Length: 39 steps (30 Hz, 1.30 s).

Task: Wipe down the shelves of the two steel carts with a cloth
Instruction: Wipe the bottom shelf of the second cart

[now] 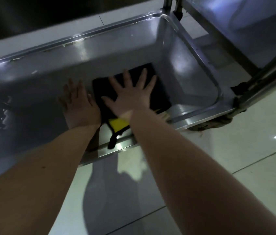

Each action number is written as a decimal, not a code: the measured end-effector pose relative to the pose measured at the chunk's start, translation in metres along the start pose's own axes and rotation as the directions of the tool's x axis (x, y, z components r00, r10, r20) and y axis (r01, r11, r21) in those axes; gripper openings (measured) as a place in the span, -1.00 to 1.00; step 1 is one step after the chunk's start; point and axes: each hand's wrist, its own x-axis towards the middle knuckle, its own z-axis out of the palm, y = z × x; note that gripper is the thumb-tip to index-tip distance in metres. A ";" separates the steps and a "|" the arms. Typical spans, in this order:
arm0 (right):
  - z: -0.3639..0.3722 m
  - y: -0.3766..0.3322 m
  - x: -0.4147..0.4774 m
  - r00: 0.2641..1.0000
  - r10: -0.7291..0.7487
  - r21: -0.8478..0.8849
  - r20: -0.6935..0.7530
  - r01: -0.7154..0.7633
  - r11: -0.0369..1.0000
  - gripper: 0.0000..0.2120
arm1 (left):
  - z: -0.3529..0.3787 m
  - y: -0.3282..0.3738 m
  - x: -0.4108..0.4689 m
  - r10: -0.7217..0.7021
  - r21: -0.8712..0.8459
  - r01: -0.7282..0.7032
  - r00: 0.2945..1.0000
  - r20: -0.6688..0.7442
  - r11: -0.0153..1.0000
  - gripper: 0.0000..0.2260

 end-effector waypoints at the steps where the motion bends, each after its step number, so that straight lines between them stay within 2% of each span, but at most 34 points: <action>1: 0.003 -0.007 -0.003 0.997 -0.074 -0.015 0.001 0.074 0.997 -0.30 | 0.001 -0.001 0.003 -0.022 0.027 0.021 0.999 0.046 0.999 -0.49; 3: 0.002 0.003 0.000 0.985 -0.175 -0.028 0.000 0.175 0.984 -0.33 | 0.003 -0.002 0.007 -0.021 0.073 0.012 0.993 0.117 0.997 -0.50; 5: -0.001 0.037 0.007 0.982 -0.188 -0.046 -0.030 0.187 0.981 -0.34 | 0.004 -0.003 0.010 0.015 0.111 -0.035 0.984 0.179 0.993 -0.54; 8: -0.008 0.112 0.020 0.998 0.017 -0.047 -0.058 -0.019 0.999 -0.32 | 0.005 -0.005 0.013 0.035 0.157 -0.073 0.972 0.231 0.985 -0.55; 11: -0.019 0.171 0.026 0.971 0.240 -0.047 -0.017 -0.241 0.969 -0.29 | 0.007 -0.004 0.012 0.025 0.179 -0.070 0.971 0.239 0.981 -0.54; 13: -0.023 0.178 0.032 0.949 0.316 -0.035 0.015 -0.315 0.948 -0.30 | 0.009 -0.002 0.011 0.024 0.176 -0.066 0.974 0.226 0.982 -0.54; 16: -0.020 0.146 0.042 0.916 0.401 0.007 0.000 -0.401 0.916 -0.28 | 0.009 -0.003 0.012 0.023 0.177 -0.064 0.974 0.225 0.982 -0.54; 18: -0.016 0.103 0.047 0.943 0.334 0.025 0.003 -0.334 0.942 -0.28 | 0.008 -0.004 0.011 0.031 0.179 -0.073 0.973 0.229 0.981 -0.54; 21: -0.007 0.025 0.041 0.999 0.053 0.001 -0.010 -0.053 0.999 -0.29 | 0.007 -0.004 0.010 0.040 0.179 -0.079 0.976 0.212 0.981 -0.54; 23: 0.000 -0.008 0.034 0.994 -0.111 -0.007 -0.022 0.111 0.994 -0.34 | 0.006 -0.006 0.009 0.041 0.177 -0.081 0.975 0.220 0.981 -0.53; 27: -0.001 0.015 0.045 0.983 -0.182 -0.010 -0.023 0.182 0.983 -0.35 | 0.002 -0.004 0.012 0.029 0.150 -0.069 0.966 0.256 0.986 -0.54; 30: -0.011 0.084 0.063 0.999 -0.038 -0.028 -0.018 0.037 0.999 -0.31 | -0.006 -0.011 0.018 0.099 0.139 -0.139 0.960 0.261 0.980 -0.56; 34: -0.023 0.174 0.069 0.973 0.230 -0.043 0.002 -0.230 0.972 -0.27 | -0.021 -0.039 0.031 0.336 0.065 -0.368 0.896 0.289 0.927 -0.58; 36: -0.022 0.178 0.070 0.955 0.295 -0.046 0.002 -0.295 0.954 -0.28 | -0.020 -0.044 0.033 0.342 0.071 -0.383 0.883 0.321 0.921 -0.57; 39: -0.020 0.142 0.077 0.932 0.362 -0.010 0.006 -0.362 0.932 -0.28 | -0.015 -0.044 0.031 0.285 0.137 -0.343 0.902 0.325 0.929 -0.53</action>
